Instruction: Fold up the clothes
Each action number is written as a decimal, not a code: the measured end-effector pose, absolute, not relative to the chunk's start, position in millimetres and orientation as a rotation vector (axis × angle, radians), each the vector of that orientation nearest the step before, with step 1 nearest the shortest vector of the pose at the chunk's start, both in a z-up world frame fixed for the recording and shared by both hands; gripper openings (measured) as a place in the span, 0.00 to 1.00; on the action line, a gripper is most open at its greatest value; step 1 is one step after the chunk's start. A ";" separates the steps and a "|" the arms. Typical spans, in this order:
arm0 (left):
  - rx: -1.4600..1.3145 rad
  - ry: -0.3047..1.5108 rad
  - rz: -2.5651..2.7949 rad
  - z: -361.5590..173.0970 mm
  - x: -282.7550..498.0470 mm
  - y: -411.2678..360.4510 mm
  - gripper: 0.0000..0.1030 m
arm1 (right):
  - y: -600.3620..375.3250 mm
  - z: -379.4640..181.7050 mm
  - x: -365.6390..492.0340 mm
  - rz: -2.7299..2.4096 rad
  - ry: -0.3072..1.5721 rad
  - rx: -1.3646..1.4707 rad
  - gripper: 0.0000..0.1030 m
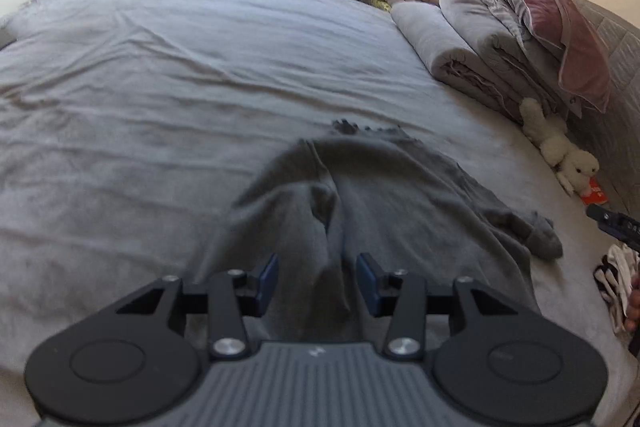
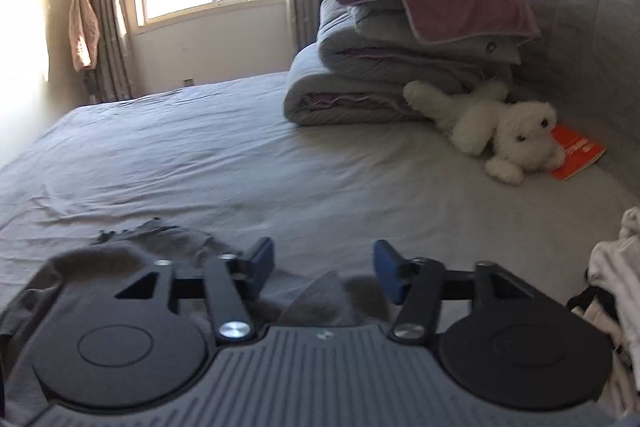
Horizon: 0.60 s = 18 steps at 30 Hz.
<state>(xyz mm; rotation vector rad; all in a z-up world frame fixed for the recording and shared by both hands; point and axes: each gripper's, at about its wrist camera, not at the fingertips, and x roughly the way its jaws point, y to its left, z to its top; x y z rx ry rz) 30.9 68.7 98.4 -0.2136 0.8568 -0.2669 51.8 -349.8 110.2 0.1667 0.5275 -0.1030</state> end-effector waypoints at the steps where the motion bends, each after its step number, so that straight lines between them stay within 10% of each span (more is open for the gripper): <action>1: -0.224 0.876 -0.276 94.6 19.7 66.8 0.44 | -345.6 110.8 48.8 -0.074 0.551 0.187 0.68; 16: -0.133 0.943 -0.204 28.4 -73.5 48.4 0.42 | -323.2 30.7 -84.2 0.118 0.883 0.423 0.61; 18: -0.076 0.913 -0.205 26.5 -76.7 40.3 0.21 | -316.5 23.6 -91.2 0.110 0.890 0.395 0.47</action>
